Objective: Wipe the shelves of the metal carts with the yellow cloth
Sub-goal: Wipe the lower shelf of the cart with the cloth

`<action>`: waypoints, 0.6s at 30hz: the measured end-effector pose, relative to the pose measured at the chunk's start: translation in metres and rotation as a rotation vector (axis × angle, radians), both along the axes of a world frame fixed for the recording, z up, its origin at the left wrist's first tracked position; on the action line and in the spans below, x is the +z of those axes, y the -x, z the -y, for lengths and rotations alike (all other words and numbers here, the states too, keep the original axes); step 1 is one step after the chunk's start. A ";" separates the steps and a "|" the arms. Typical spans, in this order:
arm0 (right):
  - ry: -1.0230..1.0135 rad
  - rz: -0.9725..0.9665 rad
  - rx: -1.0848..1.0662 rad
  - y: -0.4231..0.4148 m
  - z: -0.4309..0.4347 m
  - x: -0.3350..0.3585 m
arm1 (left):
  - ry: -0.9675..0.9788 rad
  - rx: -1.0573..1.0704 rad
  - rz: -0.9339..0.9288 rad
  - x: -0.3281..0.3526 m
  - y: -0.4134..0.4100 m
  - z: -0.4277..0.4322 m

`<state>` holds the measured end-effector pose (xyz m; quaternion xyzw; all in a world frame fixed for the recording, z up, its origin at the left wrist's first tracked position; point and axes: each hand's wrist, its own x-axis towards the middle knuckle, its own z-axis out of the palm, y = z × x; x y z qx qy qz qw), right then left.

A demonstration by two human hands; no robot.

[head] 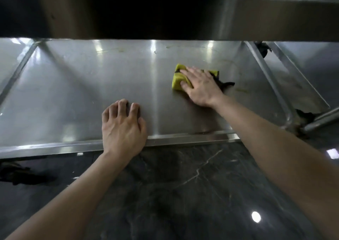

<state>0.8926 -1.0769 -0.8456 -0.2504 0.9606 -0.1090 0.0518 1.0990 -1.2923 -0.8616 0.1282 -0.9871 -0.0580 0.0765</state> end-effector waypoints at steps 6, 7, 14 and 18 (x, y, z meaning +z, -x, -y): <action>0.016 -0.063 0.189 -0.152 -0.100 -0.007 | -0.146 0.018 0.036 0.021 0.018 -0.027; 0.011 -0.056 0.180 -0.159 -0.112 -0.004 | -0.139 -0.027 0.015 0.024 0.023 -0.046; -0.006 -0.046 0.078 -0.060 -0.128 -0.005 | -0.093 -0.246 0.016 0.000 0.052 -0.128; -0.053 0.000 -0.049 0.056 -0.096 0.007 | -0.078 -0.231 0.009 -0.001 0.052 -0.127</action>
